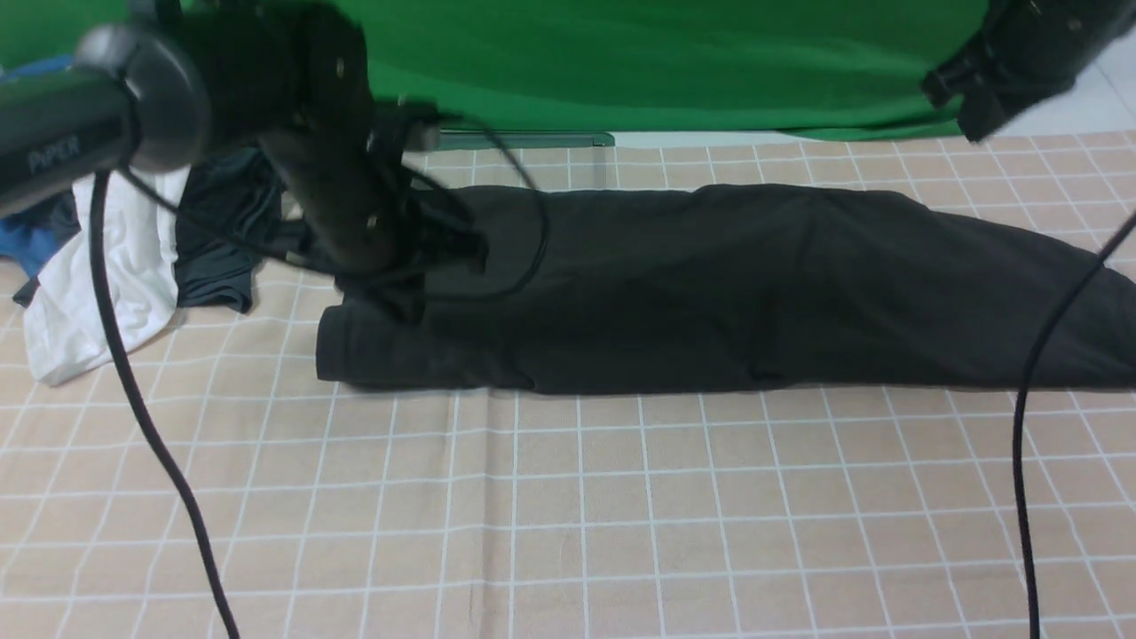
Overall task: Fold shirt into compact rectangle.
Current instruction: 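Pull the folded dark garment lengthwise by its ends to straighten it flat on the table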
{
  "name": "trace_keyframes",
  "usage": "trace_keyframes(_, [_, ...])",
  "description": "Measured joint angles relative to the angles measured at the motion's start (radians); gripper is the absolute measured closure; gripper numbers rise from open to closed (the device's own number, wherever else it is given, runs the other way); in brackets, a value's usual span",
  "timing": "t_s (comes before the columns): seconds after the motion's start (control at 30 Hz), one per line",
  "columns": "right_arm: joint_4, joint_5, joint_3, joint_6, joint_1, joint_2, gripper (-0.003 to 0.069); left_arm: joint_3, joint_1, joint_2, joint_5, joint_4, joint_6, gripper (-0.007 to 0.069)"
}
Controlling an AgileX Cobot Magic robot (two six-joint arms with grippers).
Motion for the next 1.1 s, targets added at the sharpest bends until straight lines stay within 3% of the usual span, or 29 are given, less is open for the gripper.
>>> trace_keyframes(0.37, [0.0,0.008,0.325,0.075,-0.161,-0.085,0.0608,0.165,0.141,-0.004,-0.074,-0.052,-0.002,0.0606])
trace_keyframes(0.47, [0.0,-0.008,0.365,0.095,-0.213,-0.085,0.0555,0.165,0.147,-0.025,-0.078,-0.054,0.002,0.0606])
trace_keyframes(0.6, [0.0,-0.076,0.414,0.126,-0.304,-0.085,0.0335,0.165,0.147,-0.093,-0.102,-0.134,0.045,0.0606])
trace_keyframes(0.7, [0.0,-0.131,0.43,0.142,-0.346,-0.084,0.023,0.165,0.147,-0.121,-0.118,-0.238,0.131,0.0606])
trace_keyframes(0.87, [0.007,-0.191,0.432,0.155,-0.358,-0.043,0.0186,0.165,0.14,-0.101,-0.154,-0.31,0.169,0.0606])
trace_keyframes(1.1, [0.024,-0.233,0.432,0.158,-0.357,0.04,0.0198,0.165,0.14,-0.01,-0.169,-0.303,0.175,0.0606])
